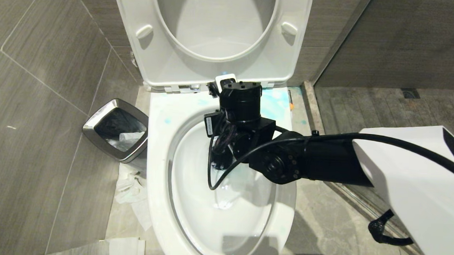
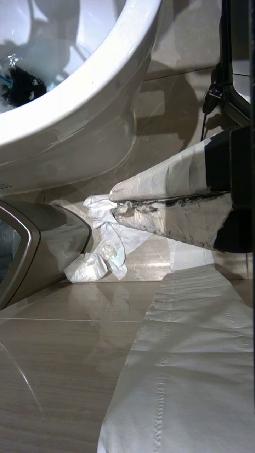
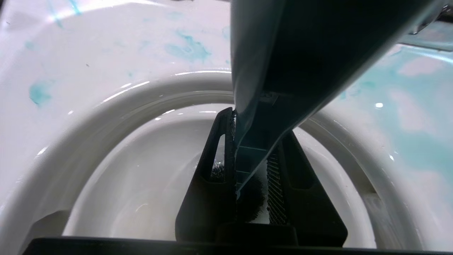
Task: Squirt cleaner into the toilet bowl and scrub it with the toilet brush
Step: Scrub the toilet bowl
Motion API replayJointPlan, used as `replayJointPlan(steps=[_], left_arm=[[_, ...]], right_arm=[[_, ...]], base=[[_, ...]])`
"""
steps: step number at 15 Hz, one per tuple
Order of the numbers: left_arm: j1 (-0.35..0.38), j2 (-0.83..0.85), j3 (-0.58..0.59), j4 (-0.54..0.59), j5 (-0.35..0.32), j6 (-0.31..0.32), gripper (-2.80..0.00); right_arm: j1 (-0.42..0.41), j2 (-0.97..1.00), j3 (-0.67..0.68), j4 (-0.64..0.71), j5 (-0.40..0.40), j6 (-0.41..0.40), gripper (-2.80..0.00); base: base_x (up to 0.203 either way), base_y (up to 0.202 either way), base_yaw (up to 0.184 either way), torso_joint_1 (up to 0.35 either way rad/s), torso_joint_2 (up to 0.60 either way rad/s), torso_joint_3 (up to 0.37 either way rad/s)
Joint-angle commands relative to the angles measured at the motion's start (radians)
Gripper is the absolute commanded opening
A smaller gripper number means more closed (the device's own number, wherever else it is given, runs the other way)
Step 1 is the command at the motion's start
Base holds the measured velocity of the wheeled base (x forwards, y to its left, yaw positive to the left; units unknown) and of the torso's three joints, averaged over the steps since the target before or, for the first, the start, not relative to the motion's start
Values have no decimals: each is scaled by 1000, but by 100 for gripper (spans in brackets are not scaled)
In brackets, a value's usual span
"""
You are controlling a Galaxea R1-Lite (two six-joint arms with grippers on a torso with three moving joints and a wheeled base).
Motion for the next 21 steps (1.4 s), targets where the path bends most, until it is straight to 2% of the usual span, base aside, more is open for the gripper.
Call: replayJointPlan(steps=[1,9,15,21], left_arm=[[0,1,0,0,0,2,-280],[0,1,0,0,0,3,-280],[0,1,0,0,0,3,-280],[0,1,0,0,0,1,-280]], right_arm=[[-3,39,-7,-2,-3,-3,-280],[38,-141,34,3,-8,-35,-280],[34,-71,30,-2,-7,-32,-280],[5,79,-50,-5,-12,-29,-280]], base=[[0,0,0,0,0,0],[0,0,0,0,0,0],[0,0,0,0,0,0],[0,0,0,0,0,0]])
